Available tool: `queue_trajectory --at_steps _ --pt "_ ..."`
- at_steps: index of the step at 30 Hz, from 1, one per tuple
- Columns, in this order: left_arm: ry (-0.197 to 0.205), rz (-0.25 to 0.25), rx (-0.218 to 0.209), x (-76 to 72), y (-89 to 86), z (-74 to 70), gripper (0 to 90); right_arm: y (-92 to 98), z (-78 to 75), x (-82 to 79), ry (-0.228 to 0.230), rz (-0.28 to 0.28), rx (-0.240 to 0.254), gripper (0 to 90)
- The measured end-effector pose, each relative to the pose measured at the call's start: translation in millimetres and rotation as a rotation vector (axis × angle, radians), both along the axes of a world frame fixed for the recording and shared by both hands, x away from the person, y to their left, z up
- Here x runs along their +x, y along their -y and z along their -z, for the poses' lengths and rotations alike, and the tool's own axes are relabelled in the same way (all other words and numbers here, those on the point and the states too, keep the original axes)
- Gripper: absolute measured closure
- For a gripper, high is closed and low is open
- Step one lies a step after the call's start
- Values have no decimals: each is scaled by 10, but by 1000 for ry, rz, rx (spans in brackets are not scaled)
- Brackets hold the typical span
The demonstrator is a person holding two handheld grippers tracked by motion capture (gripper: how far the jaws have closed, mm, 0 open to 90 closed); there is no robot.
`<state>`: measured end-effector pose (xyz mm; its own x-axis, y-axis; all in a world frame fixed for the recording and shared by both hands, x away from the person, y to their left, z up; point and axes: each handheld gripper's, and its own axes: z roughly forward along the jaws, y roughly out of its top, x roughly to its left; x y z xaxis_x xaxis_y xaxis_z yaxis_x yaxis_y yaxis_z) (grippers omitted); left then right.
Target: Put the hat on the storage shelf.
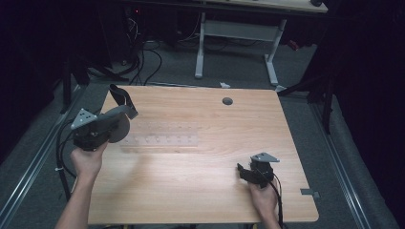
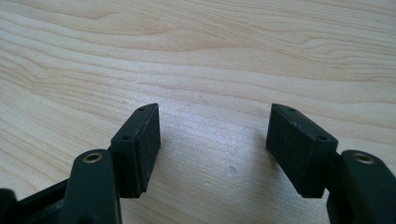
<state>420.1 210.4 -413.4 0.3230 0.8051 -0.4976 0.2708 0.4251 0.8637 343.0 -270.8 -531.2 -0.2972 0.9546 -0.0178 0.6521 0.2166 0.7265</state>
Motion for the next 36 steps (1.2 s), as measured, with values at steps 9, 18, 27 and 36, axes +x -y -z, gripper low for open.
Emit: queue_trajectory --at_steps 9,18,27,36 --pt "-8 -40 25 147 2 103 847 -1 -1 -2 -2 -1 0 353" --pt "-20 -56 48 228 24 178 847 -4 -1 -5 -3 -1 1 350" --pt "-33 -70 51 286 60 293 848 -7 -2 -8 -3 0 1 350" --pt "-45 -75 45 298 67 420 848 -7 -1 -9 -3 -3 0 348"
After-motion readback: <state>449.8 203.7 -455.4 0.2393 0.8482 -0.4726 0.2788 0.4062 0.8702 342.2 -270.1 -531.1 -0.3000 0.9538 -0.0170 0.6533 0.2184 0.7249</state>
